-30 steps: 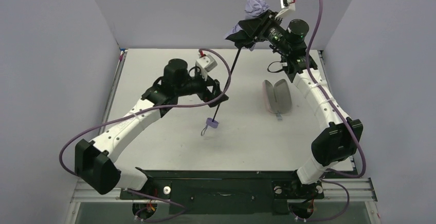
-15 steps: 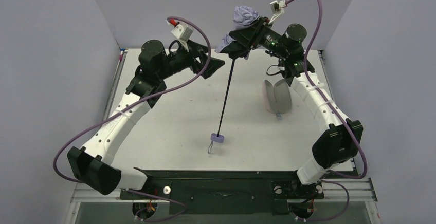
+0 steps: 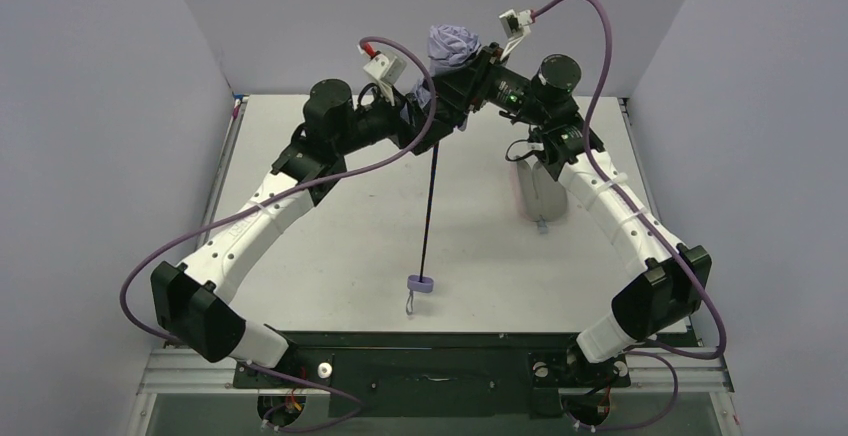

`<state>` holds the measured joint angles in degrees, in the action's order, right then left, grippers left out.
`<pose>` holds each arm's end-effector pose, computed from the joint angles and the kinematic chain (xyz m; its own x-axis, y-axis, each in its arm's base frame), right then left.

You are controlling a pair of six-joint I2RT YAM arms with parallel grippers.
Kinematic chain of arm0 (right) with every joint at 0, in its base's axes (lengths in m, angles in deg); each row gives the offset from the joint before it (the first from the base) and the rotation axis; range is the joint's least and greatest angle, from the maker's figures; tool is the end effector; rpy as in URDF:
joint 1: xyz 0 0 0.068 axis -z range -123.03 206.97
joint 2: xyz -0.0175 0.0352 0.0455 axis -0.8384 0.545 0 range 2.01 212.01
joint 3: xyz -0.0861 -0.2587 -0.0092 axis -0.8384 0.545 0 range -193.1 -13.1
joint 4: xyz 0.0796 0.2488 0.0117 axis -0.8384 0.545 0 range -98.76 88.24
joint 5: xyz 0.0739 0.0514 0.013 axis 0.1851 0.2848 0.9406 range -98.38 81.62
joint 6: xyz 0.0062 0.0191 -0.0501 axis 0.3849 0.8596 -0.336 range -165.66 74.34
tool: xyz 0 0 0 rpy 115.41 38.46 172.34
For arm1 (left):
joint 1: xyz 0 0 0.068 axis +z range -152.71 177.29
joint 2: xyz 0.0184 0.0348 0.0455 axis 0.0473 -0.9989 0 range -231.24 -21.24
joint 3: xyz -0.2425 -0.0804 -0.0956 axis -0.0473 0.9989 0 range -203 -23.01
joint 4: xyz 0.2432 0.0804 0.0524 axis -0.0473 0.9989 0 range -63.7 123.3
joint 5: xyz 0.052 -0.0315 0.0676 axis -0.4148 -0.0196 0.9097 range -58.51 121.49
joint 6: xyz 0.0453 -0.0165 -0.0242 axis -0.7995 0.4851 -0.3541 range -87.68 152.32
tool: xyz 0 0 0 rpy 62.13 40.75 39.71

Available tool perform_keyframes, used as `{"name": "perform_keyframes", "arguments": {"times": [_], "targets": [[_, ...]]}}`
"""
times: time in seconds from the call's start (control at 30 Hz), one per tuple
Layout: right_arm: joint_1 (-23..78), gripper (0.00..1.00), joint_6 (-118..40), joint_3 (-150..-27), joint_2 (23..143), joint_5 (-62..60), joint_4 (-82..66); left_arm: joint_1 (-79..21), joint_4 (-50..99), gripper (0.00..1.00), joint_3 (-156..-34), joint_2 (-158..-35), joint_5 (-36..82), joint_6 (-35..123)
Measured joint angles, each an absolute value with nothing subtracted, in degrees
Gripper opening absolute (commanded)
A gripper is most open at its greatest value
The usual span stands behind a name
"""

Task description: Open the umbrella

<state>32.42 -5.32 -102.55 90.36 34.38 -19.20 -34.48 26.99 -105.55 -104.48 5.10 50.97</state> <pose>0.3123 0.1693 0.4621 -0.4505 0.3166 -0.8347 -0.8115 0.2445 0.5308 0.2812 -0.1928 0.4301 -0.2911 -0.1567 -0.9438 0.7983 0.5040 -0.3298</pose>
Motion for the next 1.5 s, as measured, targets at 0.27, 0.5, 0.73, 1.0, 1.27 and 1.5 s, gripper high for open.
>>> {"name": "perform_keyframes", "arguments": {"times": [0.27,0.5,0.73,1.0,1.27,1.5], "targets": [[32.4,0.43,-4.2,-102.0,90.3,33.4,-20.8,-34.3,22.1,0.00,-103.4,-104.2,0.2,57.6],[33.8,0.72,-2.1,-102.0,90.3,34.4,-21.8,-31.4,15.2,0.00,-98.7,-103.8,-1.3,63.3],[37.4,0.74,-1.3,-102.1,89.2,35.6,-21.1,-29.8,13.5,0.00,-97.5,-103.7,-0.9,65.0],[36.5,0.72,-3.3,-104.8,89.1,35.9,-18.3,-30.3,13.2,0.00,-97.5,-103.7,-1.8,64.6],[35.7,0.00,-7.3,-105.4,89.6,35.1,-14.7,-30.4,13.7,0.01,-97.7,-103.7,-4.3,63.6],[36.0,0.00,-2.2,-105.9,91.7,39.2,-19.6,-29.1,12.2,0.99,-97.9,-103.0,-11.1,65.5]]}}
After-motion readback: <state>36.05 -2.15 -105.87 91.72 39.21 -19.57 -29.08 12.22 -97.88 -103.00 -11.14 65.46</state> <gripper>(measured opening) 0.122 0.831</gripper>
